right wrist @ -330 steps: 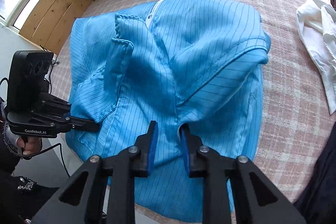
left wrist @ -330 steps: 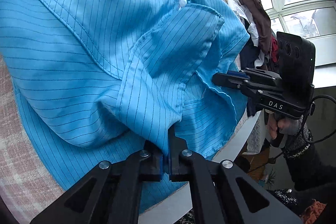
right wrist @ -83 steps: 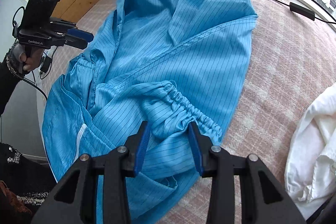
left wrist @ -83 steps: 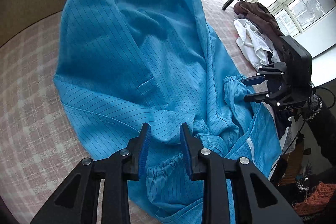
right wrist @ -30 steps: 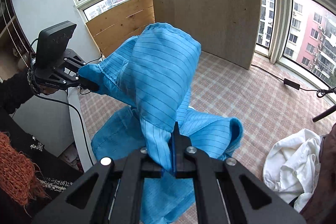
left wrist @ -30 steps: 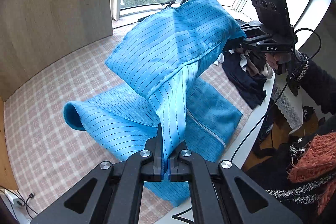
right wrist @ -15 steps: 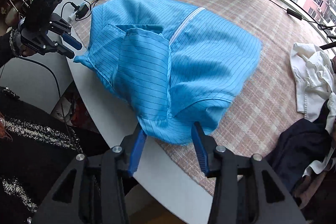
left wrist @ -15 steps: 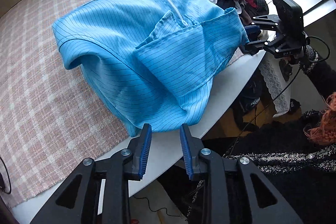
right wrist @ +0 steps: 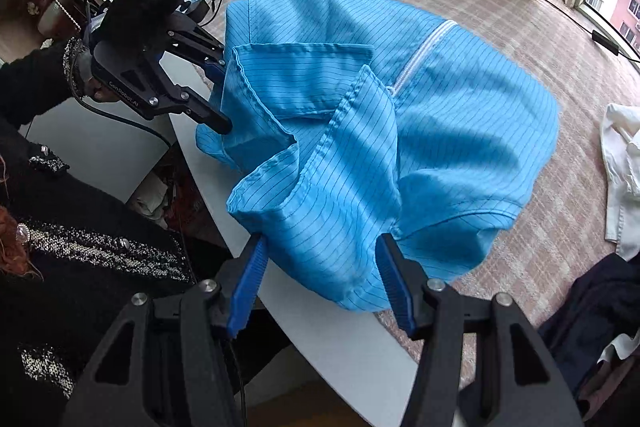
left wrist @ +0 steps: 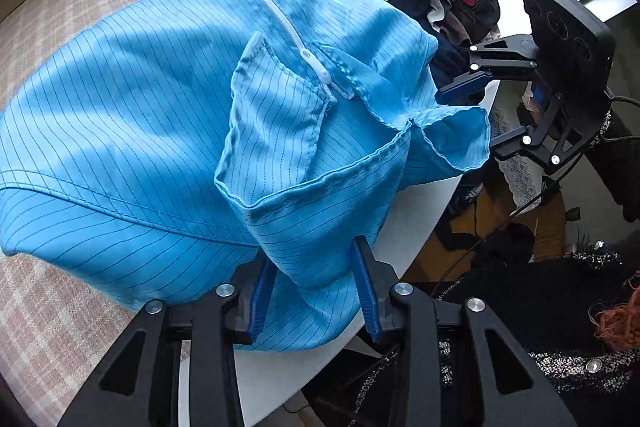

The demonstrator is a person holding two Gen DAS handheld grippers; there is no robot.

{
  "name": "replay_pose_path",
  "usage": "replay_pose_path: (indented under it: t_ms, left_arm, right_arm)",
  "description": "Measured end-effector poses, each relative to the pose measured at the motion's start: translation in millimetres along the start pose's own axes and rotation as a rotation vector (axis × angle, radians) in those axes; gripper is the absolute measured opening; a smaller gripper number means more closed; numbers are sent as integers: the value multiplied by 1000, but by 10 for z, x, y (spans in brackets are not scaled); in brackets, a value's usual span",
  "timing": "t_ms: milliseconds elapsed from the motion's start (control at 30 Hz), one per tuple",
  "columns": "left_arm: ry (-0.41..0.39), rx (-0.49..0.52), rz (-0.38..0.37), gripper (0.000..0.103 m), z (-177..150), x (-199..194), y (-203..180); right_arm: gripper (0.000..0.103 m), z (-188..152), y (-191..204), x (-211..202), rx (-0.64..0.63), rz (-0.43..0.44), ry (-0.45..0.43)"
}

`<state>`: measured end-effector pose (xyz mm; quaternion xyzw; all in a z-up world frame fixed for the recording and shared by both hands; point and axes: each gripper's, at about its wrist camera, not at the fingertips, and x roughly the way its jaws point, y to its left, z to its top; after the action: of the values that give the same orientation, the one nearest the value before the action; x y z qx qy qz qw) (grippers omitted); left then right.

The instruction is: Fold clothes

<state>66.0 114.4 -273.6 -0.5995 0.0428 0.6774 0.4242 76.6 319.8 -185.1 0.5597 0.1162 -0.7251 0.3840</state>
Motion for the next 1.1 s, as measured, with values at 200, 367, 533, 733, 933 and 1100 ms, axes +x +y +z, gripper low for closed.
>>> replay_pose_path:
  t_ms: [200,367,533,733,933,1100]
  left_arm:
    - [-39,26,33,2,133,-139,-69]
    - [-135,114,198,2,584,-812,22]
    - [-270,240,348,2,995,-1527,67]
    - [-220,254,252,3,695,-1259,156]
    - [49,63,59,5,-238,-161,232]
    - [2,42,30,7,-568,-521,28]
  right_arm:
    - [5,36,-5,201,-40,21,28]
    - [4,508,-243,-280,-65,-40,-99]
    - [4,1191,-471,-939,-107,-192,-290]
    - [4,989,-356,-807,-170,-219,-261]
    - [11,128,-336,144,-92,-140,95]
    - [19,-151,-243,-231,17,-79,53]
